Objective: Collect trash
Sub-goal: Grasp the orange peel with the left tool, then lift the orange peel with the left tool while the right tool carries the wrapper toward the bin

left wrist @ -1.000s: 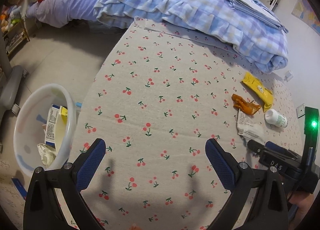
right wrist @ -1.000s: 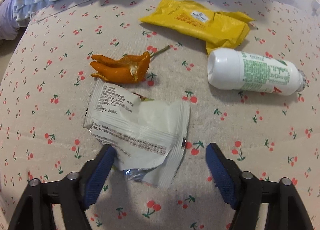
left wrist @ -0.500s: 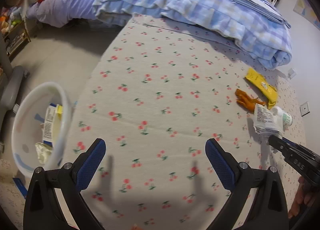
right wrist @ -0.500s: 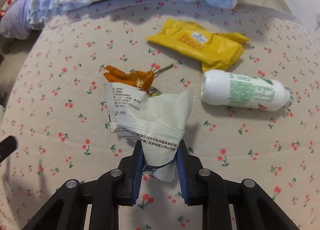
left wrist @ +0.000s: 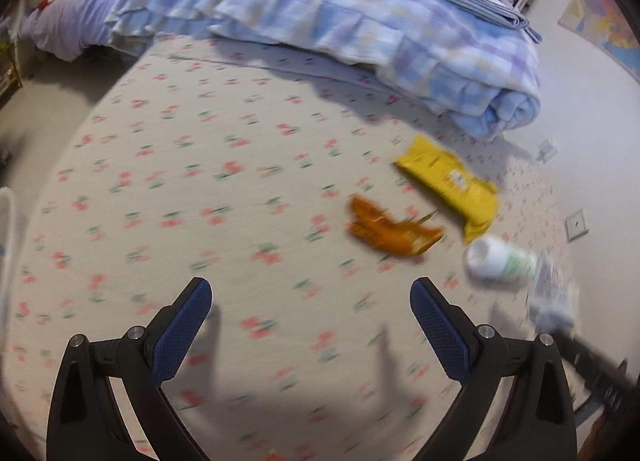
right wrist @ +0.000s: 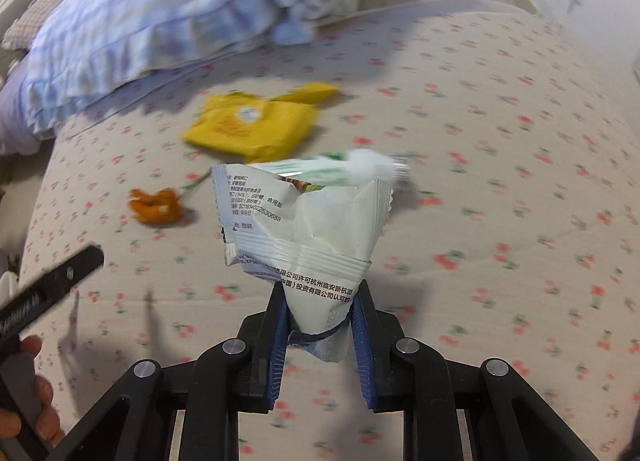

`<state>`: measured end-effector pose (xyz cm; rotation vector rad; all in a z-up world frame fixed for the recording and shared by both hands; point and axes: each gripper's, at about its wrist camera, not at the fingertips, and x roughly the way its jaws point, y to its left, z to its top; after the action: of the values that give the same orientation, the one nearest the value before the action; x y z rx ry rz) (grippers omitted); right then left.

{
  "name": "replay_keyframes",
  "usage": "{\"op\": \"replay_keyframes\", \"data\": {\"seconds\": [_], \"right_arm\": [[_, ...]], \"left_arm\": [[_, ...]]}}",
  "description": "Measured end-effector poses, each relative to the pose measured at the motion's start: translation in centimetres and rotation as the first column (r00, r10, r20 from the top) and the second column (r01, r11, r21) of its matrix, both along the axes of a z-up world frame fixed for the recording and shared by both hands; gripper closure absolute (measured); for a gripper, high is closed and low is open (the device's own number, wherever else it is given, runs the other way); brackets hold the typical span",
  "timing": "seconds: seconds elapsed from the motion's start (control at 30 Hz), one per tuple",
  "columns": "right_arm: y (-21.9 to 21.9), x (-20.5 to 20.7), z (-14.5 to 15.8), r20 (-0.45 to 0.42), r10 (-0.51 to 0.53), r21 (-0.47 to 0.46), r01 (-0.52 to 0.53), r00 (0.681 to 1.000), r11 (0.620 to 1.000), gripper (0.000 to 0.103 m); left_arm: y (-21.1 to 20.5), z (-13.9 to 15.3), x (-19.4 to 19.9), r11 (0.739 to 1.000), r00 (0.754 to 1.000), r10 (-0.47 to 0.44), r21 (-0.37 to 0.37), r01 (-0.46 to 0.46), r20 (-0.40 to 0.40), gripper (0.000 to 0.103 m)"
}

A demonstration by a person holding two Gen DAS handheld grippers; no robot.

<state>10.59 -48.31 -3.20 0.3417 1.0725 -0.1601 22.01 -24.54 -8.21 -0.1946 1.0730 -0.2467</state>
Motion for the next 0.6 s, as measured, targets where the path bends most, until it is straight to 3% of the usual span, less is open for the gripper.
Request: {"op": "replay_keyframes", "data": {"seconds": [0.23,0.37,0.47,0.6], "right_arm": [[-3.1,-1.1,-0.4,-0.011,-0.033,-0.023,0.032,0.999,0.999,0.077],[-3.7,-1.4,-0.7,-0.022,-0.032,-0.021,0.031,0.999,0.999,0.077],[-3.9,-1.6,-0.7,-0.022,-0.022,-0.025,0.022,1.0,0.999,0.077],[-4.3,-1.9,-0.6,-0.02,-0.021,-0.031,0.02,1.0,0.999,0.077]], "left_arm": [[-3.3,-1.3,1.3,0.985,0.995,0.098,-0.142,-0.098,-0.006,0.014],[-4.9,-1.6,2.0,0.991,0.993,0.108,-0.086,-0.104,0.043,0.019],[-5.4,-1.5,2.0,0.993,0.989,0.114,-0.019,-0.113,0.094,0.029],[-5.5,-1.6,1.7,0.989,0.985,0.127,0.059,-0.134,0.117,0.052]]}}
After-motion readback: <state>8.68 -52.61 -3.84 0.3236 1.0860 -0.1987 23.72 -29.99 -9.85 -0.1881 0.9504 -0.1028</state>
